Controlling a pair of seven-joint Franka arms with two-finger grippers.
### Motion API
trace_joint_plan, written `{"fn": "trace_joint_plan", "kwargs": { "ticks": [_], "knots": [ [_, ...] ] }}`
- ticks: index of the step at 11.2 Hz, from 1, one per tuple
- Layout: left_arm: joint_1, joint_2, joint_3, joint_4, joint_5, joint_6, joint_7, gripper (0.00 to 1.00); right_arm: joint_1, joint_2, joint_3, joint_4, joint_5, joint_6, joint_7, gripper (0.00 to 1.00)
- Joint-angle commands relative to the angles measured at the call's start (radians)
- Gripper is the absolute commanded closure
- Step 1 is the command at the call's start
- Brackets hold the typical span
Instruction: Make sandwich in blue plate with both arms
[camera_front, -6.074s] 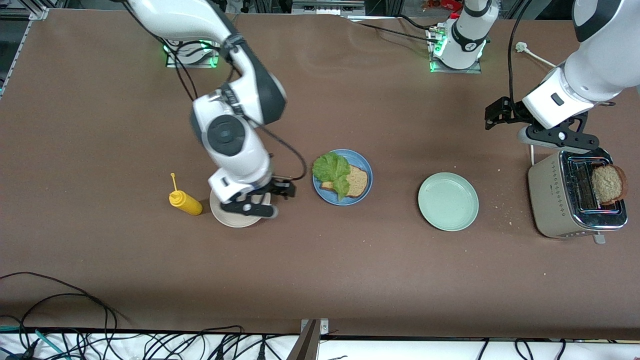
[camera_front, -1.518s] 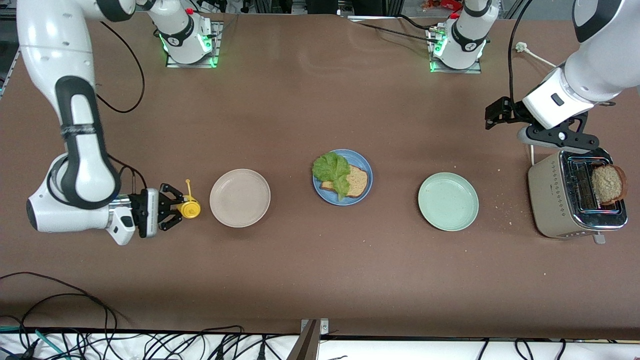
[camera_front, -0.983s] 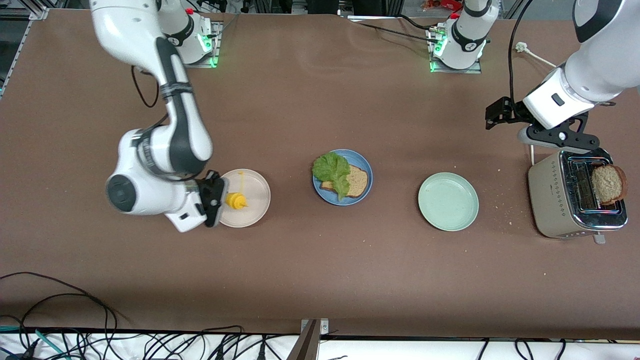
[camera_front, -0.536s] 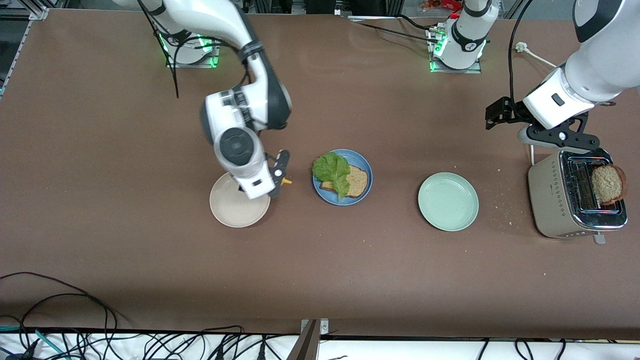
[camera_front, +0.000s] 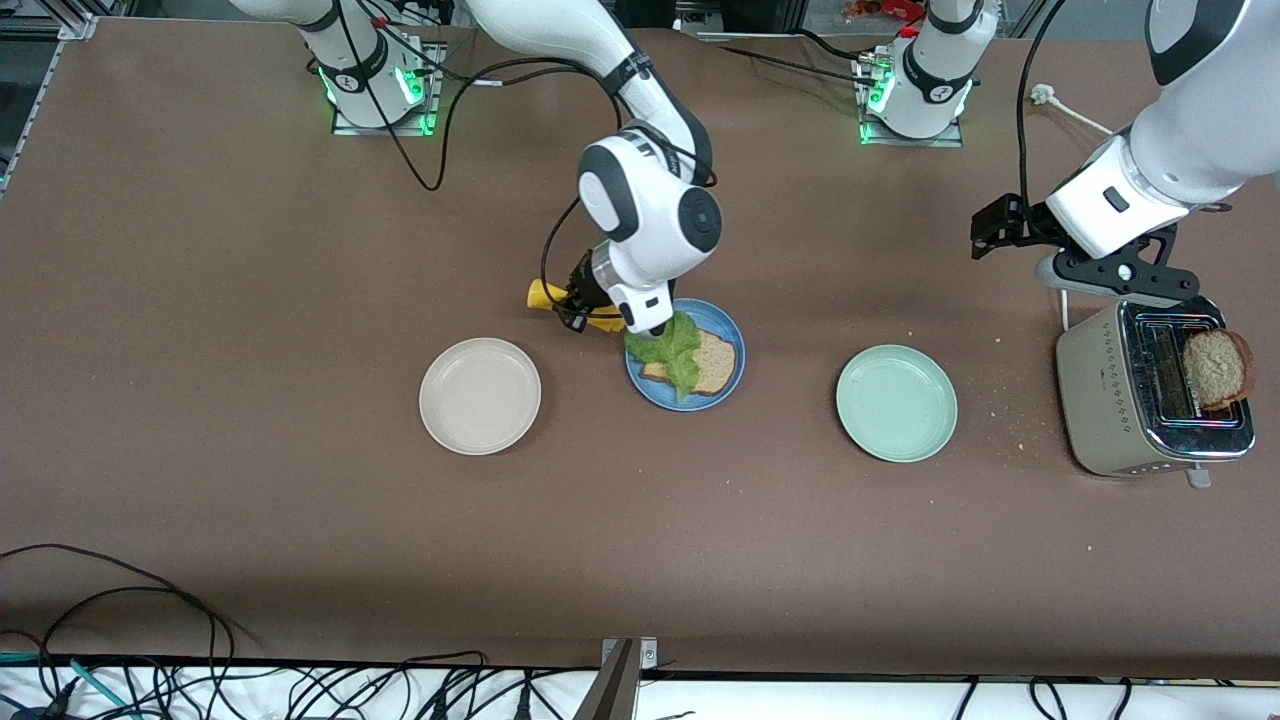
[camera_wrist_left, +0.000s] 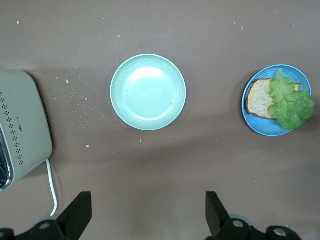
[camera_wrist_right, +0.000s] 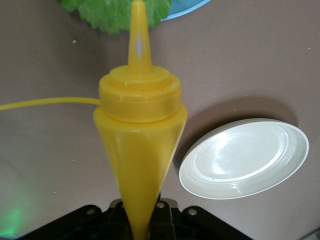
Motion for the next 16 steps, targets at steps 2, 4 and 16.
{"fn": "trace_joint_plan", "kwargs": {
  "ticks": [2, 4, 16],
  "knots": [
    [-0.004, -0.005, 0.002, 0.007, 0.004, -0.013, -0.011, 0.0, -0.003, 0.079, -0.025, 0.068, -0.066, -0.041, 0.007, 1.0],
    [-0.004, -0.005, 0.002, 0.007, 0.004, -0.013, -0.011, 0.0, 0.005, 0.089, -0.025, 0.068, -0.091, -0.043, 0.014, 1.0],
    [-0.004, -0.005, 0.002, 0.007, 0.004, -0.013, -0.011, 0.0, -0.795, -0.295, 0.605, -0.045, 0.031, 0.018, -0.266, 1.0]
  ]
}}
